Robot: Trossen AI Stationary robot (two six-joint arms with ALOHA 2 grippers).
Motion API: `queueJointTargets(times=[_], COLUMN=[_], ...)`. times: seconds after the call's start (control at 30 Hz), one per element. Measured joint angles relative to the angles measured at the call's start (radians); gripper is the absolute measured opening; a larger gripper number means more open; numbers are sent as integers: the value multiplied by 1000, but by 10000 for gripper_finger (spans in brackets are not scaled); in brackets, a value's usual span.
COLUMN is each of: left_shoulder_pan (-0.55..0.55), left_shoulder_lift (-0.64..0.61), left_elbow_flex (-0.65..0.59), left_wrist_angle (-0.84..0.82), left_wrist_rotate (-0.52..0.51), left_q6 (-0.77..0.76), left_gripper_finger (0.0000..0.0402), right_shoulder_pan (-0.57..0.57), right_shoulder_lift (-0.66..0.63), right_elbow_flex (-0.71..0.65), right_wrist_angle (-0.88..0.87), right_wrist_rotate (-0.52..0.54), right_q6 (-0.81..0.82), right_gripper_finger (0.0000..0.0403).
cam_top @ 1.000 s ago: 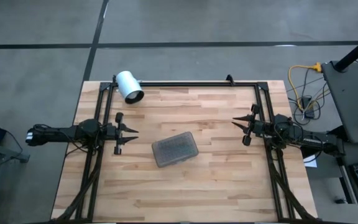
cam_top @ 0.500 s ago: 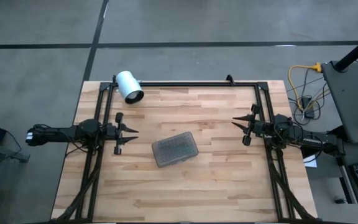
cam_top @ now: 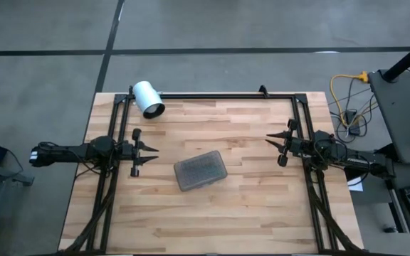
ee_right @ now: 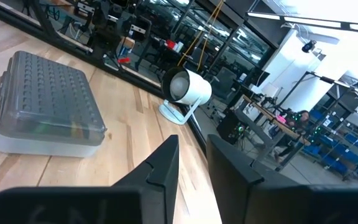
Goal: Pick & place school supplies into a supply box
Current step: Return to Home Position
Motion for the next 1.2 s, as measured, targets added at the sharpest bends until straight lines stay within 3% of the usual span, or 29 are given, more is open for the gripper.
queueJointTargets(times=[0.23,0.43,0.6,1.0,1.2], left_shoulder_pan=[0,0,0,0,0], left_shoulder_lift=[0,0,0,0,0], left_elbow_flex=[0,0,0,0,0], left_wrist_angle=[0,1,3,3,3], left_wrist_rotate=[0,0,0,0,0], left_q6=[0,0,0,0,0], left_gripper_finger=[86,86,86,86,86], right_shoulder_pan=[1,269,415,483,671], right_shoulder_lift=[0,40,60,64,52], right_elbow_flex=[0,1,1,1,1], right_wrist_angle=[0,24,23,22,24], right_wrist_rotate=[0,166,157,157,174], right_q6=[0,-1,0,0,0], right_gripper_finger=[82,74,69,68,68])
